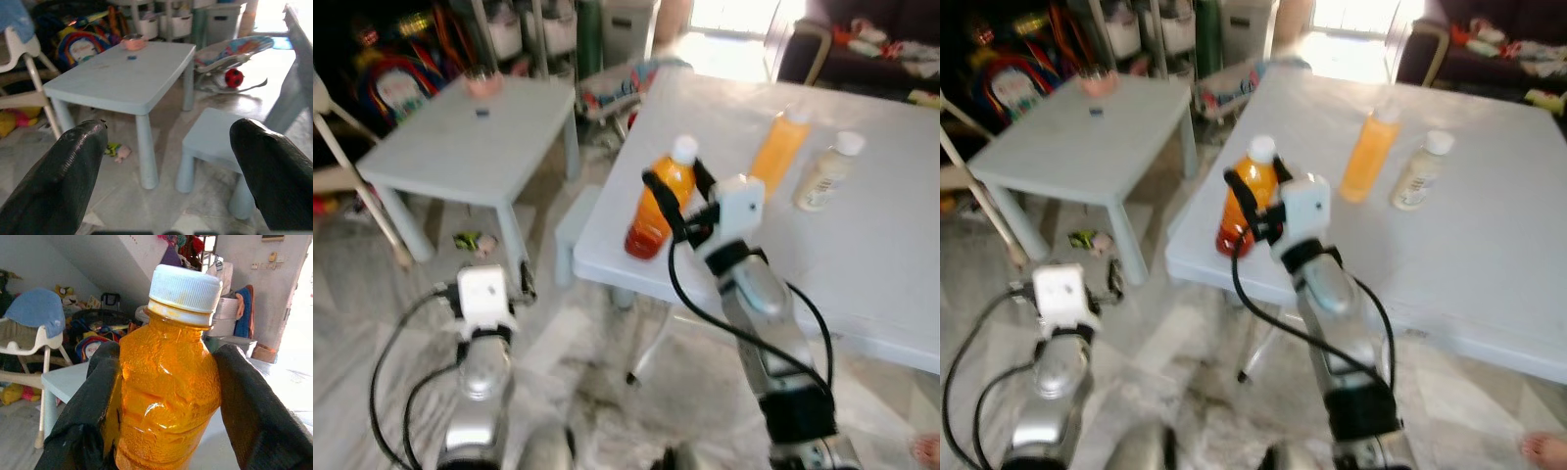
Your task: Restocking fridge
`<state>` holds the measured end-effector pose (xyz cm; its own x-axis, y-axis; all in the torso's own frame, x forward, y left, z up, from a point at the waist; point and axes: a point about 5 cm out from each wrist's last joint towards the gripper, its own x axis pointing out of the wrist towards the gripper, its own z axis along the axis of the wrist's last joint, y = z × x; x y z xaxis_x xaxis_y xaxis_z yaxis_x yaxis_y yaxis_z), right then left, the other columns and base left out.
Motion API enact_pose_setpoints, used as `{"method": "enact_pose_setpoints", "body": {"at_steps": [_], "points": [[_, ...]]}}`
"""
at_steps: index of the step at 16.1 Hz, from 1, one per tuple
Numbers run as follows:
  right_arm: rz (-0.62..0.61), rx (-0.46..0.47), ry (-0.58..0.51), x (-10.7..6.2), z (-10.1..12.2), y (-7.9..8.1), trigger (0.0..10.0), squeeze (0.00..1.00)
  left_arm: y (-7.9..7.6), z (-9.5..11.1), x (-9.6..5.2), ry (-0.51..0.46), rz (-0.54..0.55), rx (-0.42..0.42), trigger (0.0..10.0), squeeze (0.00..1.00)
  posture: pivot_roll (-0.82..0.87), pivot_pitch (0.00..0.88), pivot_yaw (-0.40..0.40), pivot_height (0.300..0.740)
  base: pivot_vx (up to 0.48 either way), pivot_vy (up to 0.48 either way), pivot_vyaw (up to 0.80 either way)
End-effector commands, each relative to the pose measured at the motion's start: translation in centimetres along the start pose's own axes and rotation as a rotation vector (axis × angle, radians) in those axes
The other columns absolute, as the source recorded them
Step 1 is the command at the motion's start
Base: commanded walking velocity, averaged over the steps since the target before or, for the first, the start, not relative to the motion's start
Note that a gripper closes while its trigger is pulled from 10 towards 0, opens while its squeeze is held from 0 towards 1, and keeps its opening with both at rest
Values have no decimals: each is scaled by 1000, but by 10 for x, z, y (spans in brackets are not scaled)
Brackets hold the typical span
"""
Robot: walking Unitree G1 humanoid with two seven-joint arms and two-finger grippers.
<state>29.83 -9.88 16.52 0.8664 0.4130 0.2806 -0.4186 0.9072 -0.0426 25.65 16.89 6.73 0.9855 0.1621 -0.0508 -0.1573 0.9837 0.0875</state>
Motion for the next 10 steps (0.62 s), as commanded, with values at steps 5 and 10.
{"method": "enact_pose_setpoints", "body": {"at_steps": [5,10], "points": [[54,24,3,1,1,10,10000,0,1,3,1,-13,-5,16,10000,0,50,22,-41,740,-269,0,426],[76,21,8,2,-1,13,10000,0,0,4,3,-16,-9,21,10000,0,54,19,-39,740,-259,0,276]]}}
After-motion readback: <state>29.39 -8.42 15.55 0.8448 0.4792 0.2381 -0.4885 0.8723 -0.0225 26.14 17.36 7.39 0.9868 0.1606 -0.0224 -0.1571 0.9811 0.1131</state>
